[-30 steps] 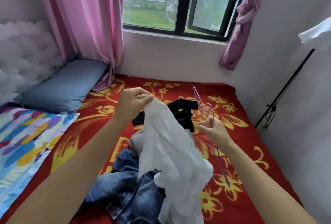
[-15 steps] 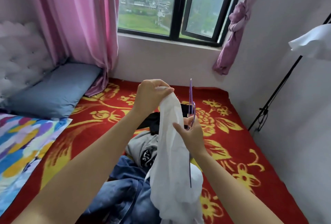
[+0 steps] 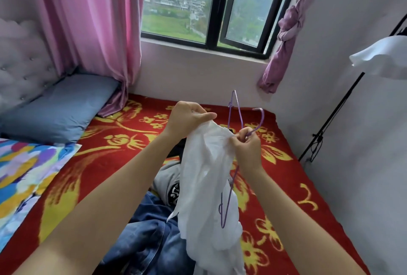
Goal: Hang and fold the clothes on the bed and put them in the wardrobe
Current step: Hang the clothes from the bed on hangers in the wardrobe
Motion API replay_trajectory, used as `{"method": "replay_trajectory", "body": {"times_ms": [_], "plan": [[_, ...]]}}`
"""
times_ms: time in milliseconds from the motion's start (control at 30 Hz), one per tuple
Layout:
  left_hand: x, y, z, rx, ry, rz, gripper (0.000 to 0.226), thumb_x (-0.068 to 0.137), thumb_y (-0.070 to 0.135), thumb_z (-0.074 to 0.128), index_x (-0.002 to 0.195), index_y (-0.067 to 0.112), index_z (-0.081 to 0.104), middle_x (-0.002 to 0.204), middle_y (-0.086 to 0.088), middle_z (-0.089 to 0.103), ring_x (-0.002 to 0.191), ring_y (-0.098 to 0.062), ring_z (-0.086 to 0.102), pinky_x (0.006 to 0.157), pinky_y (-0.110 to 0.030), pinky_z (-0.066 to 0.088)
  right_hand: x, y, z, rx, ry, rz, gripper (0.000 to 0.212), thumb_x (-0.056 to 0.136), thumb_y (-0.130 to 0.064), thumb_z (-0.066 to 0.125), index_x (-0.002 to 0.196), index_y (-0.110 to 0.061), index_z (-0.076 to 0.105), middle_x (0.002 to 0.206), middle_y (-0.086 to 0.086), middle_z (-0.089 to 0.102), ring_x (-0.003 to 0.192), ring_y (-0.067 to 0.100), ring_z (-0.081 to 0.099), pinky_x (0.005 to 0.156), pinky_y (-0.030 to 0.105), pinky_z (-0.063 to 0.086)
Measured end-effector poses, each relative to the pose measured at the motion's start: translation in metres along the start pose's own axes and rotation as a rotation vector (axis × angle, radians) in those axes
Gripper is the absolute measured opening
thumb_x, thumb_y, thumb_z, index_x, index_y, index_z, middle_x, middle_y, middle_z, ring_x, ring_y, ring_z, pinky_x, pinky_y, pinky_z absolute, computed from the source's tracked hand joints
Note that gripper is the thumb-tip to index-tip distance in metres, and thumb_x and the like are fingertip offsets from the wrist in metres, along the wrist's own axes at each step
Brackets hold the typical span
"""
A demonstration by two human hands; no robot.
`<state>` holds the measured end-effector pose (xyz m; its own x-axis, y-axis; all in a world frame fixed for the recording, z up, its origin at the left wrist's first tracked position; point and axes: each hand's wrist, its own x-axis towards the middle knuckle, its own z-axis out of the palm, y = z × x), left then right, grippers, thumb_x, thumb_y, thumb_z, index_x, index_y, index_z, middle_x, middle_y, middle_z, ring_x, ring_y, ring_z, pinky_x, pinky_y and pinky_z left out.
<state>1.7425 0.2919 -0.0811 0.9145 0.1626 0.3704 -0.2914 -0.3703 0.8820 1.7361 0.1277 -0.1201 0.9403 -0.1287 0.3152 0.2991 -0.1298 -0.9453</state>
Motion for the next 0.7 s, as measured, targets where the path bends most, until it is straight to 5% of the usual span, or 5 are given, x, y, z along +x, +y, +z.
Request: {"method": "replay_trajectory", "body": {"times_ms": [100,267,500,700], "plan": [[-0.006,-0.029,-0.001,-0.126,-0.131,-0.150,0.018,0.073,0.022,0.078,0.074,0.007,0.068,0.050,0.013,0.061,0.046,0.003,0.052,0.050,-0.013,0.041,0.024,-0.018,-0.019,-0.028,-0.016,0.067,0.038,0.078,0.014,0.046,0.061,-0.018,0.032,0.057,-0.001,0.030,0.038,-0.001,0.029,0.040,0.015,0.028],[-0.036,-0.086,0.019,-0.083,-0.254,-0.390,0.024,0.087,0.032,0.064,0.102,0.013,0.065,0.080,-0.001,0.066,0.068,-0.011,0.058,0.057,-0.016,0.044,0.057,-0.051,-0.046,-0.132,-0.005,0.095,0.039,0.081,0.009,0.050,0.061,-0.019,0.031,0.061,0.002,0.035,0.058,0.017,0.041,0.054,0.026,0.034],[-0.072,-0.125,0.063,-0.073,-0.410,-0.501,0.026,0.091,0.031,0.059,0.109,0.012,0.061,0.099,-0.001,0.062,0.082,-0.008,0.057,0.057,-0.012,0.042,0.075,-0.088,-0.086,-0.234,0.112,0.079,0.043,0.082,0.009,0.054,0.061,-0.019,0.031,0.060,-0.002,0.034,0.053,0.011,0.036,0.050,0.020,0.037],[-0.094,-0.144,0.105,-0.172,-0.751,-0.533,0.079,0.072,0.049,0.075,0.138,0.027,0.037,0.133,-0.002,0.047,0.115,-0.014,0.052,0.080,-0.019,0.044,0.074,-0.114,-0.122,0.078,0.214,0.193,0.048,0.085,0.006,0.056,0.061,-0.022,0.026,0.039,-0.008,0.045,0.038,0.006,0.047,0.039,0.018,0.041]]}}
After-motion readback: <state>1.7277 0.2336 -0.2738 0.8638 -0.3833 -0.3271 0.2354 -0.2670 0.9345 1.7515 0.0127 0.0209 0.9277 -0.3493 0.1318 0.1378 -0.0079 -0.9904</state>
